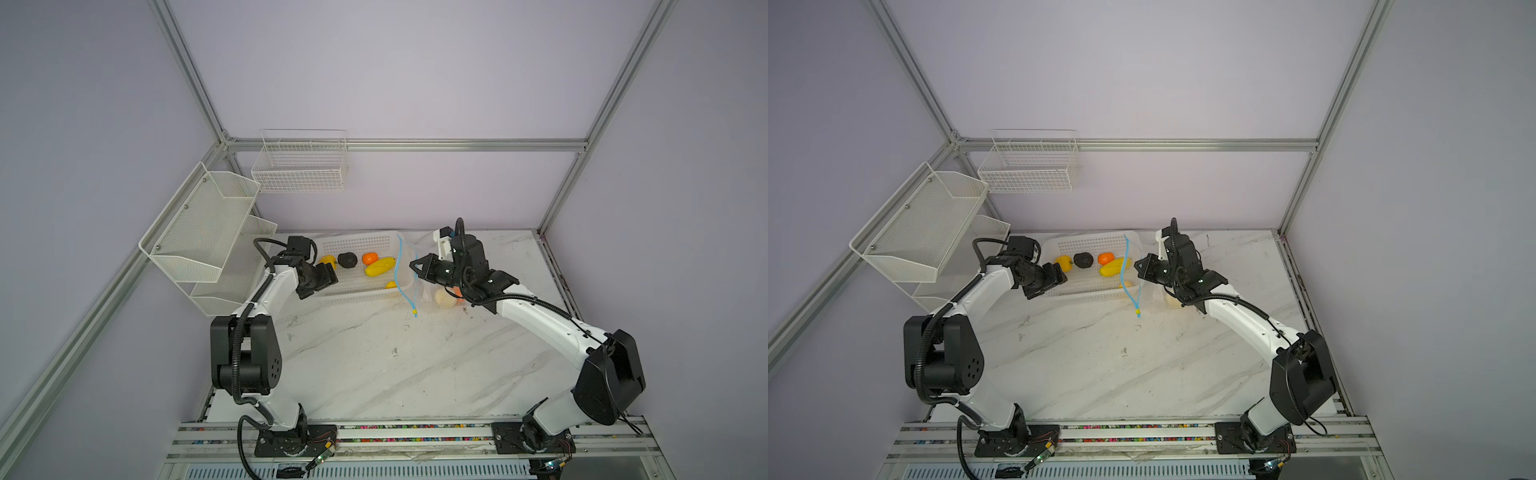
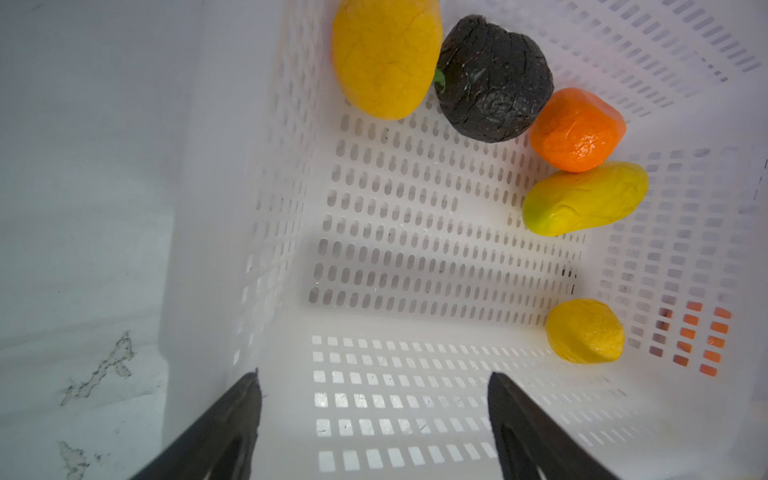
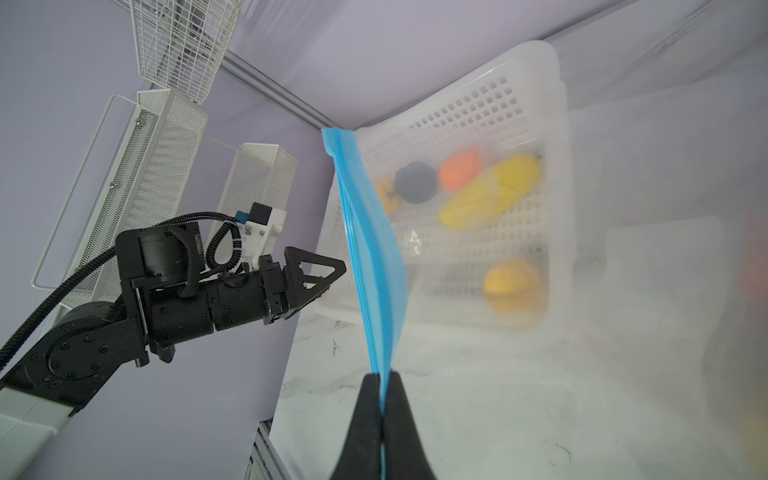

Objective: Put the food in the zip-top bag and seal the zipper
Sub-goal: 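Lift the left gripper out of the bag and move over the basket, then lower the open left gripper around the yellow lemon in the basket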

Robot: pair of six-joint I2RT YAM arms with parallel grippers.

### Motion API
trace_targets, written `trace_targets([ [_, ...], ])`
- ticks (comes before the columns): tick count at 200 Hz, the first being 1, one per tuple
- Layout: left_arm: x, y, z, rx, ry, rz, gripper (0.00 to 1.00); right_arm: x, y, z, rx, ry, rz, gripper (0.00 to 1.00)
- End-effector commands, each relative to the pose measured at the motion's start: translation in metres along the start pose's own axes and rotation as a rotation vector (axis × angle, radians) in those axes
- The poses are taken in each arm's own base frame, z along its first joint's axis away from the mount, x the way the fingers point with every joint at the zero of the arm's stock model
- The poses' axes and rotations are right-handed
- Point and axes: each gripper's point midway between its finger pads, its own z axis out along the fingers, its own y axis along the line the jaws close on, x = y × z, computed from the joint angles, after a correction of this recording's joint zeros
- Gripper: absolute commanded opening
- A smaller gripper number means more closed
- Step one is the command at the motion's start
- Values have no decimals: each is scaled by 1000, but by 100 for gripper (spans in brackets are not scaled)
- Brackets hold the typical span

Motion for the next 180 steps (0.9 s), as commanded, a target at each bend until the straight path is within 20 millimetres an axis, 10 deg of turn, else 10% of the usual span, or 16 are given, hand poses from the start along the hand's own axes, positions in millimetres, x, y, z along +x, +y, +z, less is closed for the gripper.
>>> trace_targets([
  [1,-2,17,-7,-60,-9,6,85,-3,6,-11,-14,-18,-10,0],
  [85,1,-77,-33,58,-63,161,87,-1,2,-5,-14,-4,-12,0],
  [180,15,-172,30,105,47,291,89,-5,3,2,-15,1,-14,0],
])
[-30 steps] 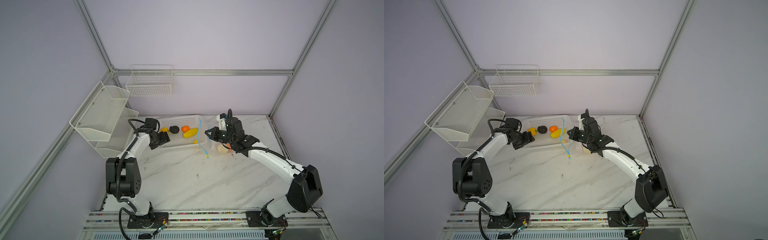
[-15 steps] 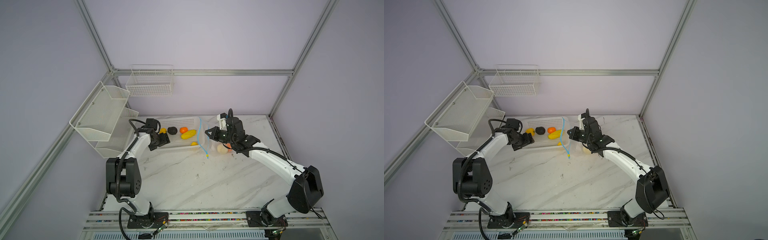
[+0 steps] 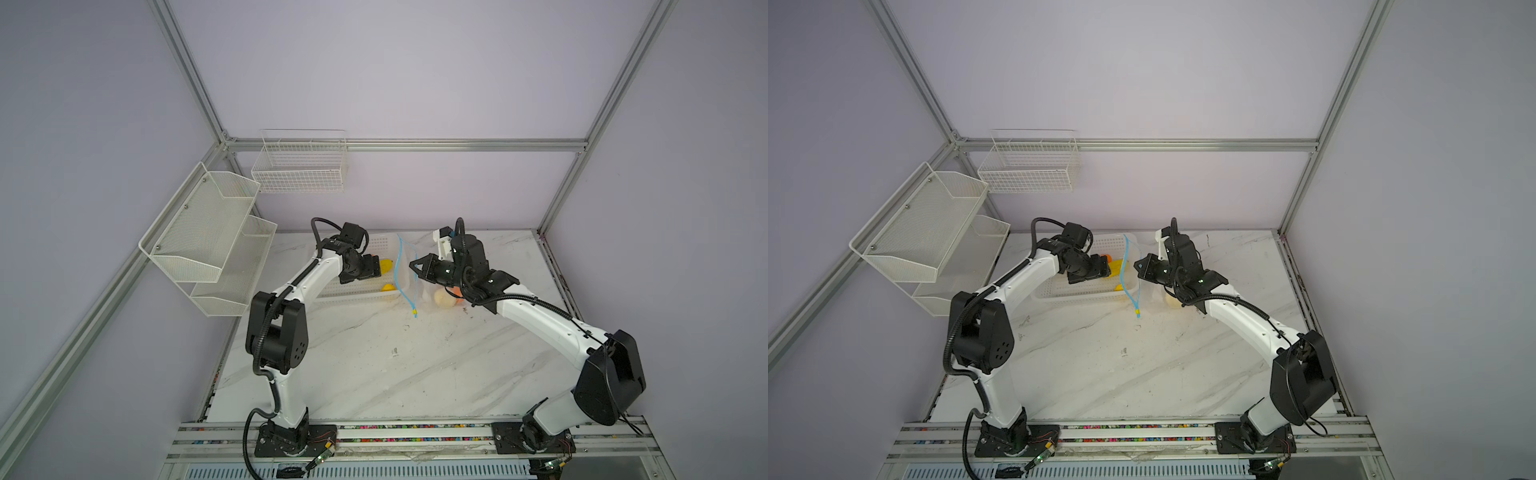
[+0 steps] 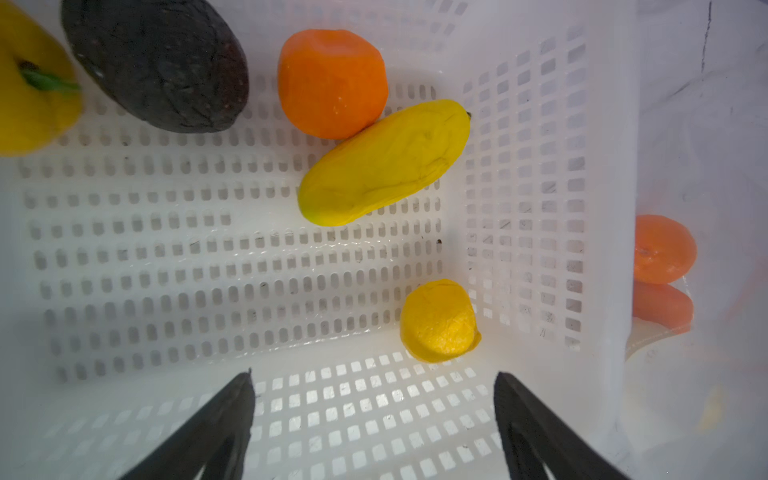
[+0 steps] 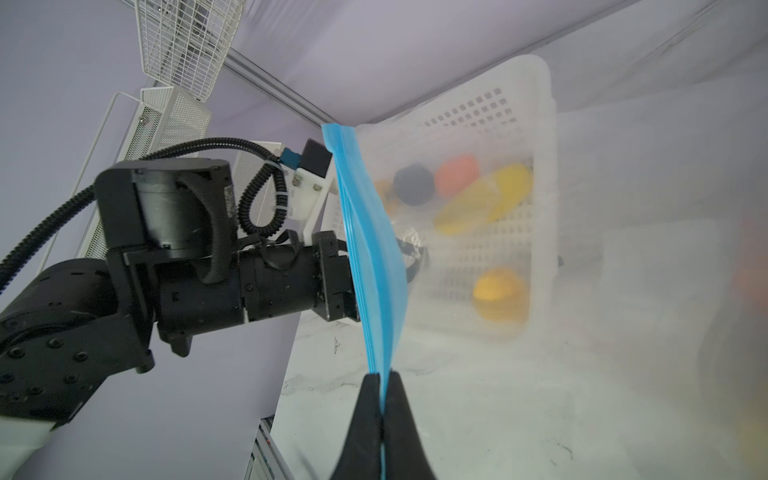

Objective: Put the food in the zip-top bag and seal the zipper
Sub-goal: 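Lower the open left gripper around the yellow lemon in the basket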

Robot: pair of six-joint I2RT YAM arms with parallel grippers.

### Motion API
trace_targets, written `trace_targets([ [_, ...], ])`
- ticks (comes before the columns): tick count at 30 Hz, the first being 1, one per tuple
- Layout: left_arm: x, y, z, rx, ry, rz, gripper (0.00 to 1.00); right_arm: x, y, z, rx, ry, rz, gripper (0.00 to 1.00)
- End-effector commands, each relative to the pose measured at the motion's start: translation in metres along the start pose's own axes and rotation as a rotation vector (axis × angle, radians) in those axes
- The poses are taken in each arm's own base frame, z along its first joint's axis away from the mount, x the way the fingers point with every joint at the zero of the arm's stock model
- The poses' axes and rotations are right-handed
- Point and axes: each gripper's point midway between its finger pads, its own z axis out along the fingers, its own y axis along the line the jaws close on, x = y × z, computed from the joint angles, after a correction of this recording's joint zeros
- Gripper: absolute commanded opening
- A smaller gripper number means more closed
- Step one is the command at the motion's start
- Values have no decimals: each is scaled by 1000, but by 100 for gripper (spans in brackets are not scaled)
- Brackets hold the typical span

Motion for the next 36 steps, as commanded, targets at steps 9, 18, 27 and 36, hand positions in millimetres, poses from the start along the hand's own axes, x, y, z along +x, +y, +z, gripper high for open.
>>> trace_targets([
  [9,-11,-34,24,-22,12,56,90,-10,0,1,-8,-11,-4,0],
  [18,5,-56,50,-17,58,104,92,-11,-1,2,-10,-9,-3,0],
  [27,20,-37,69,-99,108,112,86,-7,-4,1,-10,-4,0,0],
  [36,17,-29,50,-128,75,113,75,-4,-7,-1,-4,-1,2,0],
])
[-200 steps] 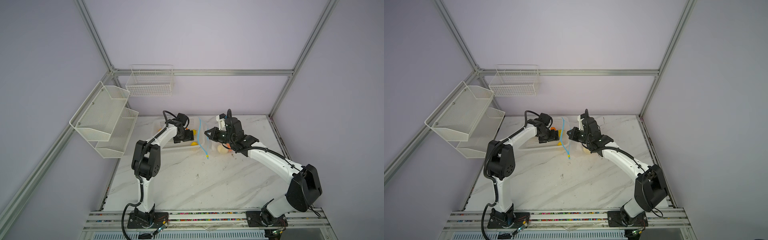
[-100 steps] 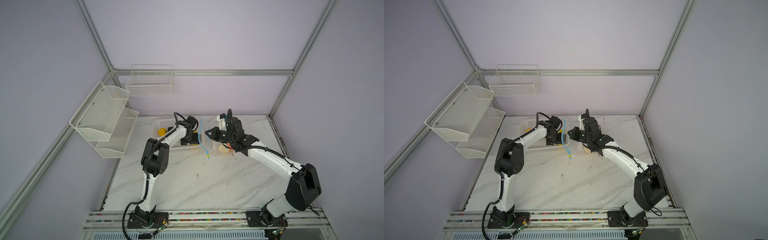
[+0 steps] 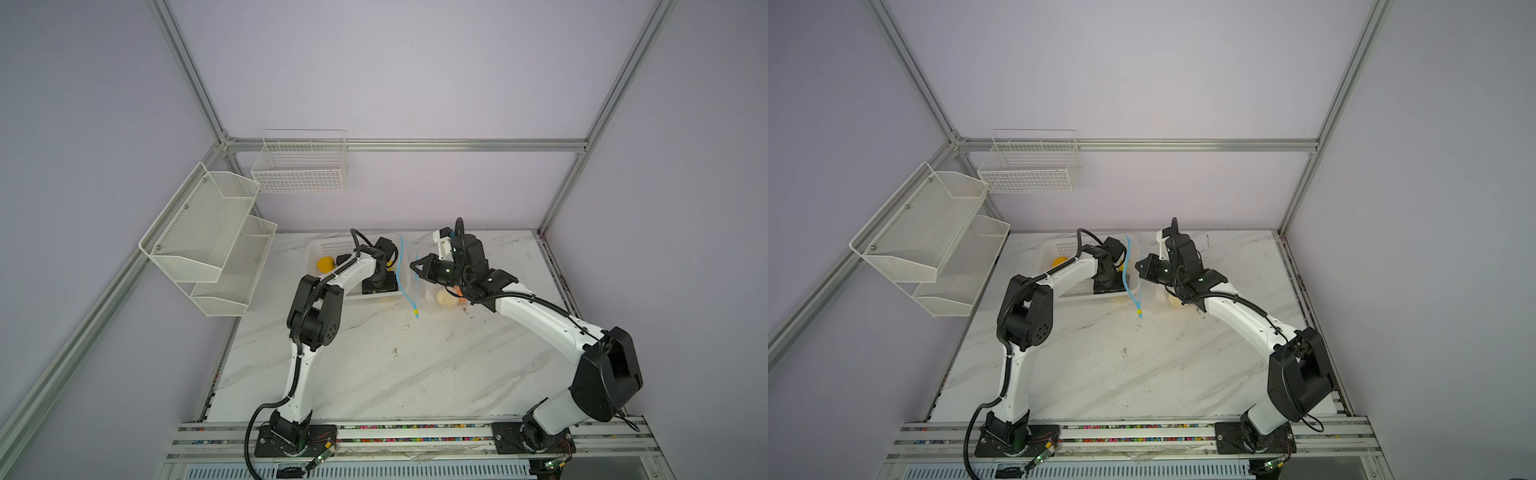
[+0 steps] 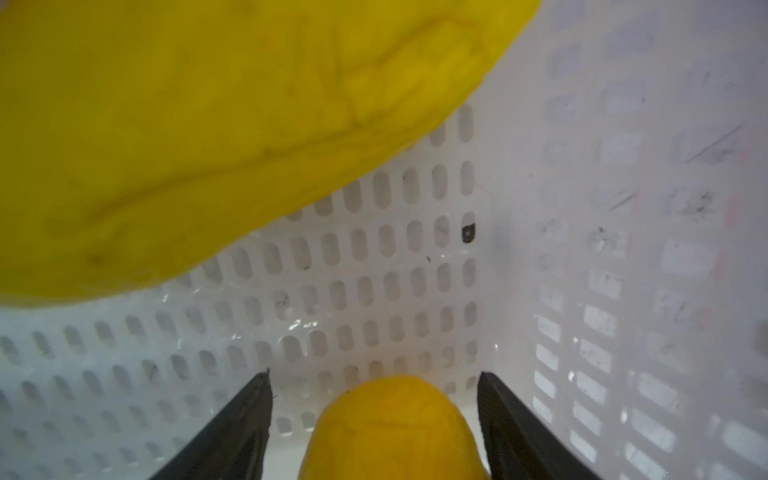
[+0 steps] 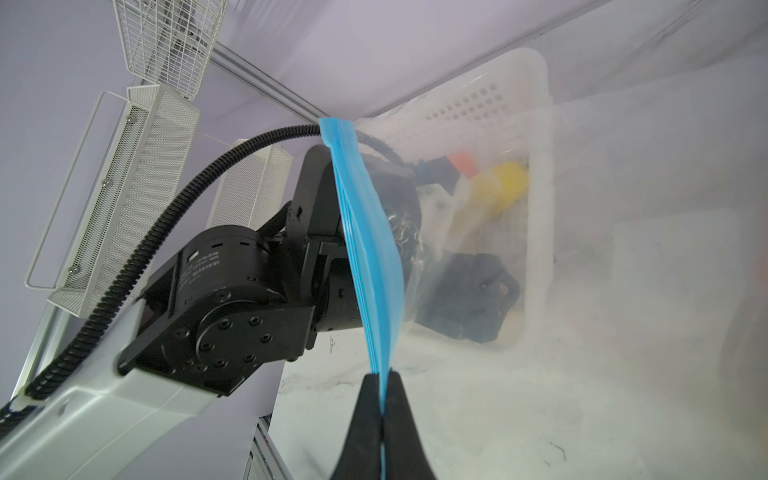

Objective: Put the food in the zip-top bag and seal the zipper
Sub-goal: 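Lower the open left gripper around the yellow lemon in the basket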

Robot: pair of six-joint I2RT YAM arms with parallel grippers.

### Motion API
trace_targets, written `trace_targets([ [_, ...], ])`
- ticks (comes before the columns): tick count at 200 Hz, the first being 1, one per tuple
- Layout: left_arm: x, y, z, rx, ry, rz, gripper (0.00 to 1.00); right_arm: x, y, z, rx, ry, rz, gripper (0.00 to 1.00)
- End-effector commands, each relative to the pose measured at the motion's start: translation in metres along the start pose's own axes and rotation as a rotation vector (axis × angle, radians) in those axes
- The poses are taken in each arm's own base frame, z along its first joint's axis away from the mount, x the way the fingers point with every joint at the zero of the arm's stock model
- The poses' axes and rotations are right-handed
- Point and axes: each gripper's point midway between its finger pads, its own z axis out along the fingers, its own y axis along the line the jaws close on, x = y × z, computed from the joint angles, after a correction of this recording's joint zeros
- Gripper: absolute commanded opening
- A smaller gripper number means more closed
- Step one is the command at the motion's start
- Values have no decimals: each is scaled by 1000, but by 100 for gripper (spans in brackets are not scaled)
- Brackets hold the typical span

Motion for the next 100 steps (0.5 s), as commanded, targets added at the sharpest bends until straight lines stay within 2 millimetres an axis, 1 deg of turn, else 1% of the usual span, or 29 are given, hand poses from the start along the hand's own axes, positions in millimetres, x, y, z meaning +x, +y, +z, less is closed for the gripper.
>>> trace_targets([
  [1,-20,0,-40,9,-96,-2,75,-2,0,-4,-9,-13,-6,0],
  [30,-13,7,-41,-4,-86,-3,77,-2,0,-5,-9,-16,-7,0],
  [54,-9,13,-39,-10,-73,-12,74,-2,1,-5,-12,-15,-9,0],
  [78,-6,14,-36,-5,-67,-18,71,-2,1,-6,-13,-14,-8,0],
  [100,-4,12,-32,8,-58,-17,73,-3,2,-6,-13,-17,-10,0],
])
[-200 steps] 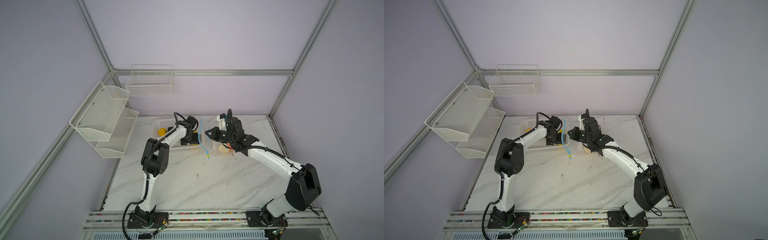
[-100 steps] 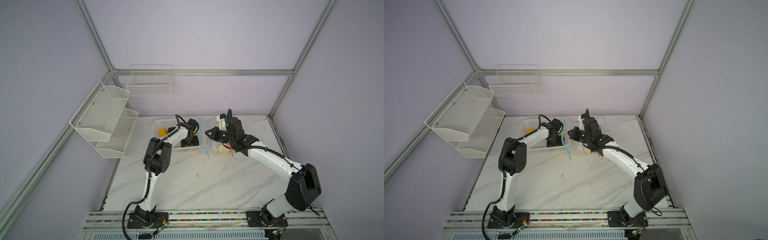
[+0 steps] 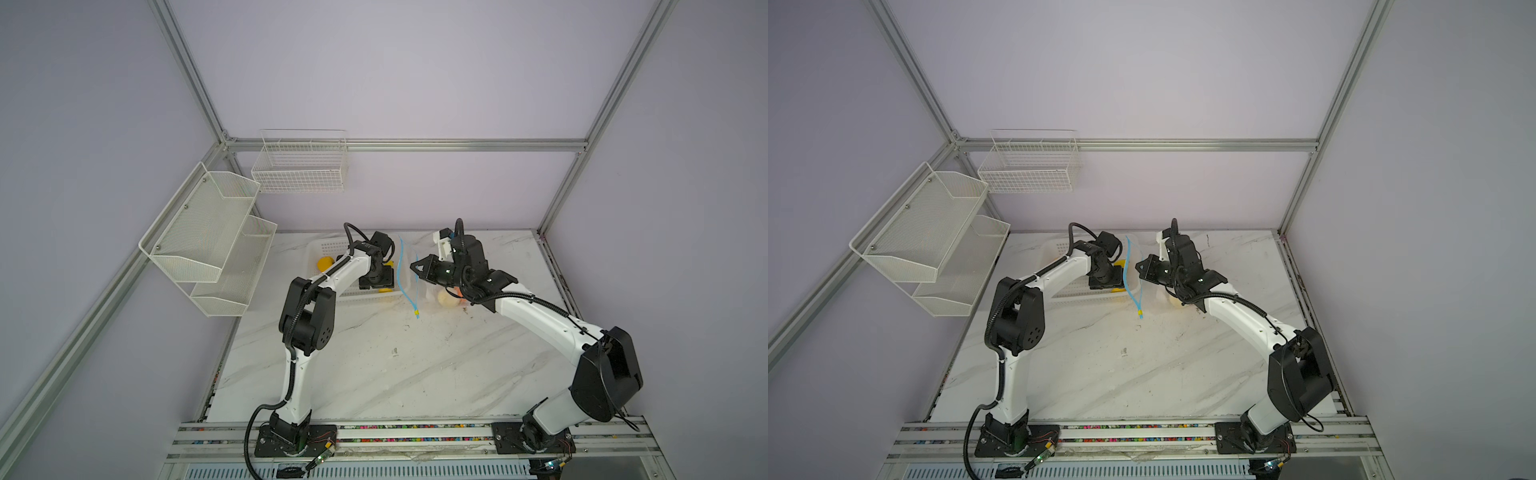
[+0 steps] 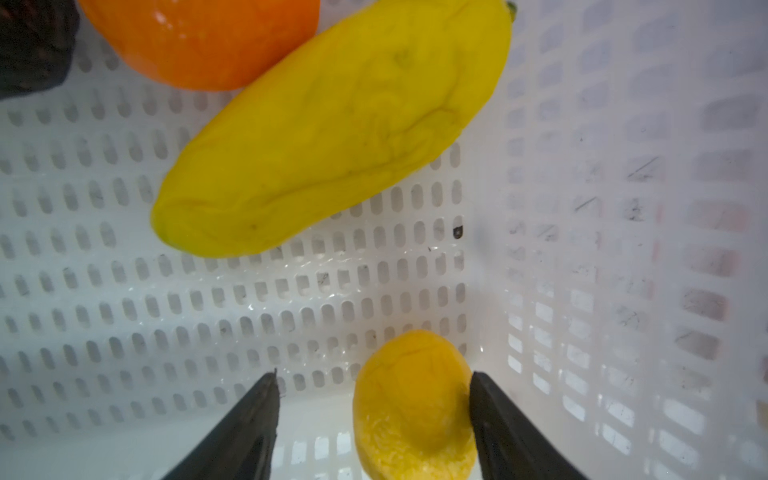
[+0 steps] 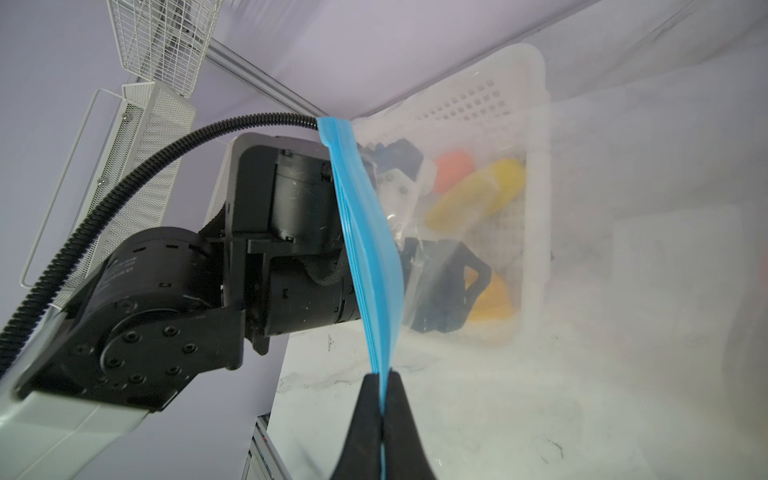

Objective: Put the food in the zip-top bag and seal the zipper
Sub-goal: 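Lower the open left gripper around the yellow lemon in the basket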

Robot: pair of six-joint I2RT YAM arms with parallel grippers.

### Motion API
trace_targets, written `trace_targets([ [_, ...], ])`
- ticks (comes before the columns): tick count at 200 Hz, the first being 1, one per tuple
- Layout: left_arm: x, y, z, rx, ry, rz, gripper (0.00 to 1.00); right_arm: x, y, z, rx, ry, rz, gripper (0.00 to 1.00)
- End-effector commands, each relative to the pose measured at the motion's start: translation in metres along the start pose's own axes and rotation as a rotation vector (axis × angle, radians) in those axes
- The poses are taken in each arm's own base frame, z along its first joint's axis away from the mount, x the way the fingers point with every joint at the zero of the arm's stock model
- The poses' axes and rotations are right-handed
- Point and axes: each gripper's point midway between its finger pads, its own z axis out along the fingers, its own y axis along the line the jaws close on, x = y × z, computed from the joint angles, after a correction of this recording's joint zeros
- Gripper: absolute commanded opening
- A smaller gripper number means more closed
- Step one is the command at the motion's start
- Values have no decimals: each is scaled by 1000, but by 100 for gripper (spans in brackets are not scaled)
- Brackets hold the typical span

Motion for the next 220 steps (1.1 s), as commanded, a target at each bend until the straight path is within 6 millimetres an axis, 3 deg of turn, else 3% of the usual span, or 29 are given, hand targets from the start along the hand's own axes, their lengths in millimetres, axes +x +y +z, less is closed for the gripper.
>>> trace_targets([
  [1,4,3,-5,10,0,-2,73,-5,4,-7,-18,-20,-12,0],
  [38,9,-2,-1,30,17,5,87,-4,2,-6,-12,-21,-10,0],
  [90,21,-1,6,16,46,26,91,-2,-1,0,-10,-11,-10,0],
  [145,33,4,11,4,72,47,77,-3,-1,8,-17,7,-5,0],
  [220,25,10,-5,9,37,42,64,-5,1,5,-15,-5,-8,0],
])
